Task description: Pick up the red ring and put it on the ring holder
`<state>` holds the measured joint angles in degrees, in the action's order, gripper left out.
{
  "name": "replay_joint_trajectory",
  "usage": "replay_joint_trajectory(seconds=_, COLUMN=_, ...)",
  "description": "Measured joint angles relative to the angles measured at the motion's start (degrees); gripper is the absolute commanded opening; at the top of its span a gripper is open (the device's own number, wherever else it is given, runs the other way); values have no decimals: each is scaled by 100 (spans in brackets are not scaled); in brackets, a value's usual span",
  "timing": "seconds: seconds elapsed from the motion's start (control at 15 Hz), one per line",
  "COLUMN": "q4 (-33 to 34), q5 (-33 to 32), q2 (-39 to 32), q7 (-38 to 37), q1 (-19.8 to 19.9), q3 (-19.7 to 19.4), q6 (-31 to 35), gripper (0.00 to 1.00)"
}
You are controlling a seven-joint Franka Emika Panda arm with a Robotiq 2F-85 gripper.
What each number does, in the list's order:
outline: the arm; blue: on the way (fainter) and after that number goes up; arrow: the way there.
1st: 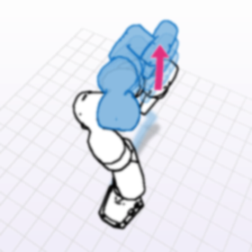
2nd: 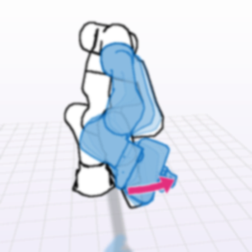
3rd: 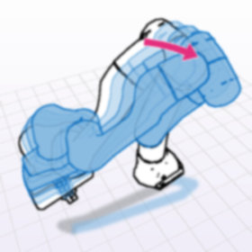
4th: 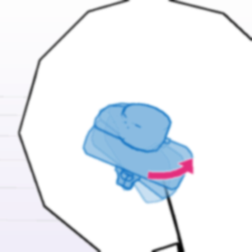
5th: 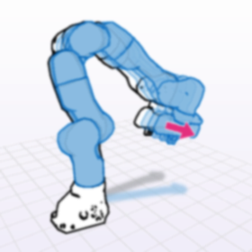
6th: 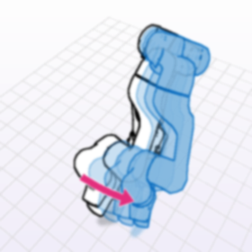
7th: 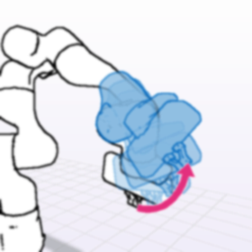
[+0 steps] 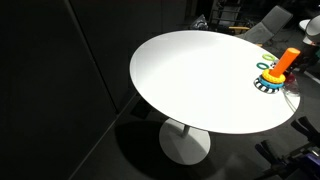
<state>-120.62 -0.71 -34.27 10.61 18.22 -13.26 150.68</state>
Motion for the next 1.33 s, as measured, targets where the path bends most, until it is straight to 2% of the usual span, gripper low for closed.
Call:
replay_joint_trajectory(seconds=0.4, q4=61, q5=0, q2=20, q7=-4, q1=-1, q3=3, q6=-1, gripper=6)
replay_joint_trajectory(seconds=0.47, q4=62, q5=0, q2=53, q7=-4, q1=-7, q3=6, q6=-1, gripper=9)
replay_joint_trajectory(seconds=0.8, q4=41, q5=0, q2=468, q7=-13, q1=-89, q3=88, q6=-112, gripper=9)
replay_joint_trajectory(seconds=1.33, q4=25, q5=5, q2=1343, q7=-37, q1=-335, q3=228, q6=-848, gripper=9)
